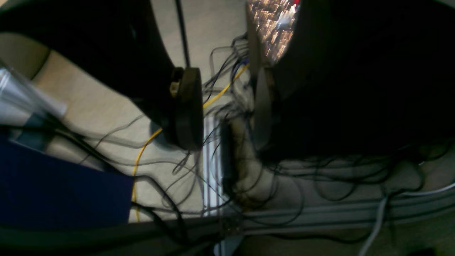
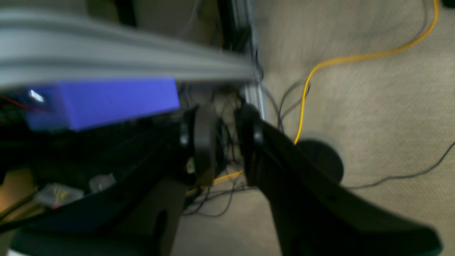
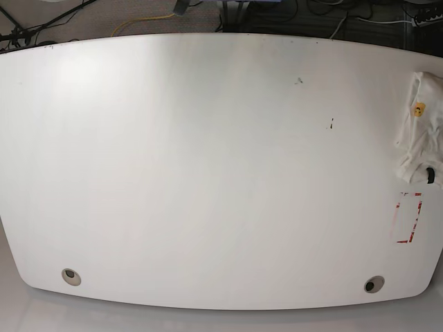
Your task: Fold the T-shirt properly
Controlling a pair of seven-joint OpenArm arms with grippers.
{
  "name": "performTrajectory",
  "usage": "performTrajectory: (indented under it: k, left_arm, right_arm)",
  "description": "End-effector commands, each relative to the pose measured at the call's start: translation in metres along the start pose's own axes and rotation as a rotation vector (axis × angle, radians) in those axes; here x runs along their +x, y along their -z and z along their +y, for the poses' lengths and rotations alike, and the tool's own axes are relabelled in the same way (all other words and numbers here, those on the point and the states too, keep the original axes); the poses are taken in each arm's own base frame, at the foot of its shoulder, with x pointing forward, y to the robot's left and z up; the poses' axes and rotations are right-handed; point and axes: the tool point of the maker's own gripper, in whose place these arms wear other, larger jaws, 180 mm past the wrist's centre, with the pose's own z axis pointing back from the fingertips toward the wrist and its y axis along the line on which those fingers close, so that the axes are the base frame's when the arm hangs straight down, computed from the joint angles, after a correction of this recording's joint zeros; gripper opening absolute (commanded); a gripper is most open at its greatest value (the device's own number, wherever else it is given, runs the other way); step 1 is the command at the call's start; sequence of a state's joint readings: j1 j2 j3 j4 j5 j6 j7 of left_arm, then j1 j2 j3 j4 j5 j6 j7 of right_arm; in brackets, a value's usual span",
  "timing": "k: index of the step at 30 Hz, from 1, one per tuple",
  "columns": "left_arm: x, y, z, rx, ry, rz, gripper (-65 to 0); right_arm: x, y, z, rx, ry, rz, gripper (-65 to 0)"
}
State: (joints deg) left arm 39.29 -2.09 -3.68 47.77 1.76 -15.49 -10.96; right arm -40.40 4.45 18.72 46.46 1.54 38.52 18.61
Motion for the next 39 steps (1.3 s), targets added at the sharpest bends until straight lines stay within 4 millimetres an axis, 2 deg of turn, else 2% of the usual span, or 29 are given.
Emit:
performTrajectory:
  k: [1, 4, 6, 11, 15, 21, 32, 39]
  left_arm:
    - [-0.011, 0.007, 0.002, 0.004, -0.019, 0.042, -44.0]
    - [-0.002, 0.024, 0.017, 0.071, -0.017, 0.054, -43.8]
    - [-0.007, 0.033, 0.027, 0.123, -0.024, 0.094, -43.8]
    - [0.002, 0.052, 0.033, 0.136, -0.044, 0.132, -43.6]
    - [0.019, 0.062, 0.046, 0.153, -0.044, 0.139, -43.6]
    - [0.029, 0.069, 0.059, 0.169, -0.056, 0.169, -43.6]
    - [0.027, 0.071, 0.060, 0.171, -0.070, 0.222, -43.8]
    - [0.041, 0.078, 0.055, 0.162, -0.068, 0.202, -43.6]
  right_arm:
    - [-0.003, 0.006, -0.018, -0.048, -0.016, 0.025, -52.8]
    - [0.001, 0.017, -0.034, -0.084, -0.037, 0.056, -52.8]
    - [0.000, 0.025, -0.045, -0.122, -0.049, 0.087, -52.8]
    - [0.006, 0.046, -0.060, -0.161, -0.084, 0.154, -52.8]
    - [0.017, 0.059, -0.061, -0.162, -0.107, 0.167, -52.8]
    - [0.030, 0.074, -0.063, -0.183, -0.190, 0.217, -52.6]
    - [0.043, 0.086, -0.059, -0.184, -0.224, 0.230, -52.2]
    - [0.045, 0.088, -0.058, -0.178, -0.224, 0.226, -52.0]
